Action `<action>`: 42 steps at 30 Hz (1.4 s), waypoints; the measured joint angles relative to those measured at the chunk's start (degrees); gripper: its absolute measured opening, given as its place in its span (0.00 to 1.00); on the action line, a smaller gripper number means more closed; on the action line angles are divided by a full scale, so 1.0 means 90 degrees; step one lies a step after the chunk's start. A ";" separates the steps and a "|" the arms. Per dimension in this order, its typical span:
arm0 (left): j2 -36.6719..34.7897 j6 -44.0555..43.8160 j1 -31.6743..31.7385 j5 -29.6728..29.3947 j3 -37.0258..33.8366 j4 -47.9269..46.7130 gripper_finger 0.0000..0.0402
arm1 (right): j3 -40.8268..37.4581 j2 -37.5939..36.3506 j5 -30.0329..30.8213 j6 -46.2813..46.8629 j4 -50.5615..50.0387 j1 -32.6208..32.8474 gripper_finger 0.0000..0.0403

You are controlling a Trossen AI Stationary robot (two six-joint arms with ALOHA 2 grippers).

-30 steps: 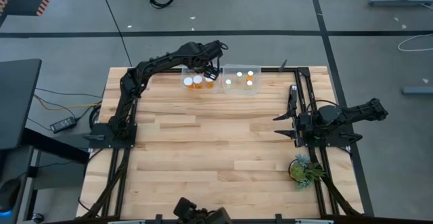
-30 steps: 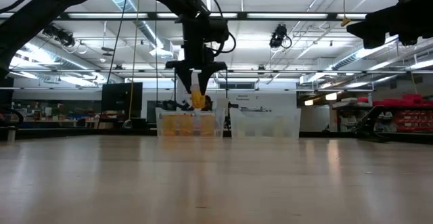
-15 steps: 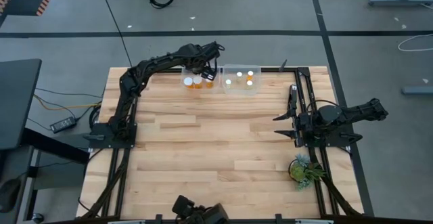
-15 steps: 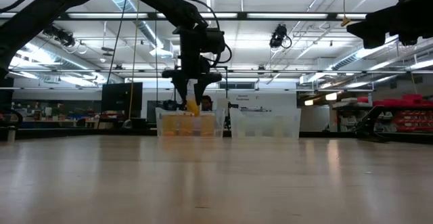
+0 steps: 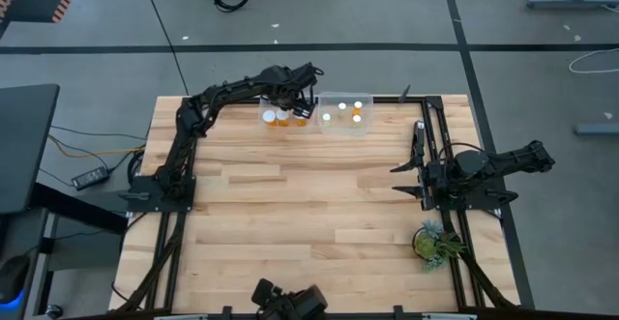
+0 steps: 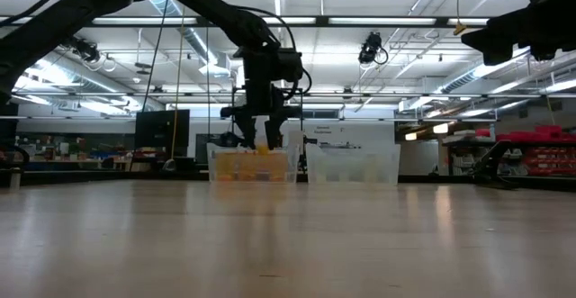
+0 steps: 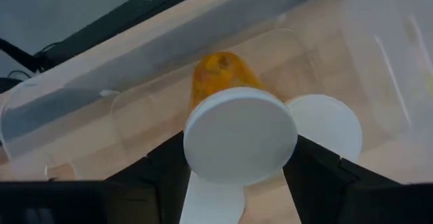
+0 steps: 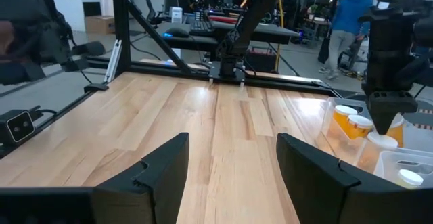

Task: Pick and place medicine bottles into bin by pill shape (circle, oval)
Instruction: Put the large orange pill bottle into the left transparent bin

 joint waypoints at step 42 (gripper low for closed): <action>0.0086 0.0018 0.0439 0.1149 0.0059 -0.0470 0.53 | 0.0000 0.0000 0.0002 -0.0005 0.0010 -0.0001 0.57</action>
